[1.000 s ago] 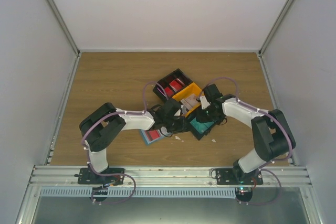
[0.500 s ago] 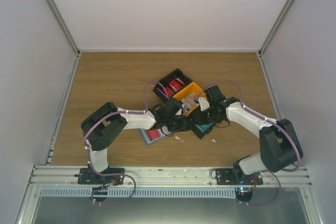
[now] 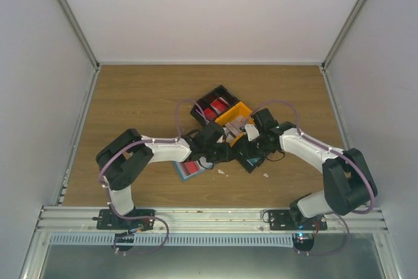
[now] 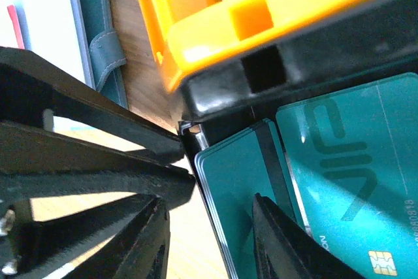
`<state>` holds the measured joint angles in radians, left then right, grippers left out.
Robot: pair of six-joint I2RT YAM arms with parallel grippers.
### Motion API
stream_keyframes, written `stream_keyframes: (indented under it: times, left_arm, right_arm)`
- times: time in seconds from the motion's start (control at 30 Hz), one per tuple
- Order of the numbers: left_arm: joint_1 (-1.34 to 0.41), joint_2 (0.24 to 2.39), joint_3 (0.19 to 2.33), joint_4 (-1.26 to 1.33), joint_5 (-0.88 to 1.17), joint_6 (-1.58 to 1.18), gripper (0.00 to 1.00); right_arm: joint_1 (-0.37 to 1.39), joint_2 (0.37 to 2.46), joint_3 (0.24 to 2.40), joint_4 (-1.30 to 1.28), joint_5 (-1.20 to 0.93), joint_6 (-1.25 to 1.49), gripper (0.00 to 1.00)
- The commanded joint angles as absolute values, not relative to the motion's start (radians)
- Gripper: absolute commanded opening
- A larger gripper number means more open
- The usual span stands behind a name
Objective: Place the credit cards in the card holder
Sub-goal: Pick up the credit card from the storage box.
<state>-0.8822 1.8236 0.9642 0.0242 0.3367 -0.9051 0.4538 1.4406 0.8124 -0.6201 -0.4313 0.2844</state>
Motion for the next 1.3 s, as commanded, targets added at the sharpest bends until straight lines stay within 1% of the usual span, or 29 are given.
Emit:
stream_keyframes:
  times: [0.0, 0.17, 0.37, 0.73, 0.9, 1.13, 1.27]
  left_arm:
    - [-0.884, 1.747, 0.922, 0.032, 0.251, -0.893, 0.23]
    - [-0.87, 1.715, 0.878, 0.018, 0.215, -0.9, 0.23]
    - [-0.847, 1.694, 0.85, 0.016, 0.217, -0.897, 0.23]
    - [-0.833, 1.693, 0.85, 0.015, 0.223, -0.891, 0.23]
    - [-0.831, 1.696, 0.85, 0.012, 0.224, -0.888, 0.23]
    - [-0.83, 1.696, 0.851, 0.009, 0.224, -0.887, 0.23]
    - [-0.83, 1.7, 0.853, 0.008, 0.225, -0.886, 0.23]
  right_arm:
    - [0.484, 1.452, 0.845, -0.628, -0.374, 0.265, 0.38]
    - [0.529, 1.499, 0.851, -0.641, -0.314, 0.242, 0.43]
    - [0.561, 1.499, 0.858, -0.643, -0.333, 0.223, 0.44]
    - [0.568, 1.438, 0.867, -0.664, -0.362, 0.229, 0.41]
    - [0.568, 1.432, 0.867, -0.667, -0.356, 0.232, 0.38]
    - [0.568, 1.424, 0.868, -0.671, -0.329, 0.247, 0.31]
    - [0.568, 1.407, 0.868, -0.678, -0.326, 0.246, 0.3]
